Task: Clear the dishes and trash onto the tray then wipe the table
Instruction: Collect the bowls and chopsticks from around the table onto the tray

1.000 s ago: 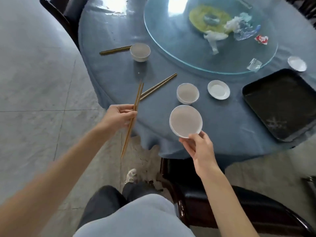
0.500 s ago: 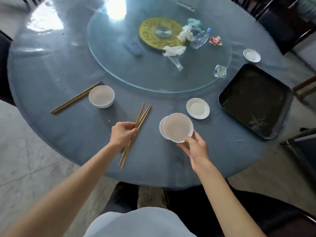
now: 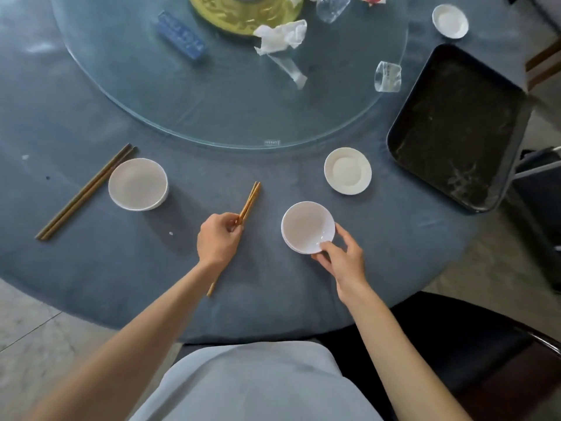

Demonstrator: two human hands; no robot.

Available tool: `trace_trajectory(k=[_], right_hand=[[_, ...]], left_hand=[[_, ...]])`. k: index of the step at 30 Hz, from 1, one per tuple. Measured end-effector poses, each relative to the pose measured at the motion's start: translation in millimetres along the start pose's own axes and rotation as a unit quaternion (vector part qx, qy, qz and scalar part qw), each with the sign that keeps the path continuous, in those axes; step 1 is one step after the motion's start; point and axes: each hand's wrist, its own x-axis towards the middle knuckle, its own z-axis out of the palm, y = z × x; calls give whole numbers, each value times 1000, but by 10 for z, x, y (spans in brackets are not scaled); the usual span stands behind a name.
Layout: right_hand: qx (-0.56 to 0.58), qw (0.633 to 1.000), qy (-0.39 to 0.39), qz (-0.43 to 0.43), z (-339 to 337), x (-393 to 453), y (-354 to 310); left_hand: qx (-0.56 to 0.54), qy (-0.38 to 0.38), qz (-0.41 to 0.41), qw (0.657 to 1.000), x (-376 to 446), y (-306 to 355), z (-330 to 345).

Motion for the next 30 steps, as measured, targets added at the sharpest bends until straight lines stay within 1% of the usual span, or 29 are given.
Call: trace_trajectory(k=[3,6,10,13,19,25,30], right_hand=[[12,1000,-13,16,-19,49,25],[-5,1000,-17,22,-39,92,33],[-16,998,-40,36,-57,116,39],[-1,996,-59,59,-42,126,25],[16,995,-72,64,-48,155,20],[22,995,-74,61,-46,168,11],[16,995,-76,59,-60,160,-12]], left_hand=[[40,7,-11,999,-18,11,8],[75,13,-11,997,-40,44,17],[131,-5,-24,991,0,138,51],[143,-35,-50,988,53,215,57],[154,-66,-57,984,84,264,66],[164,-50,-49,984,13,289,106],[150,-25,-17,988,-50,293,96]])
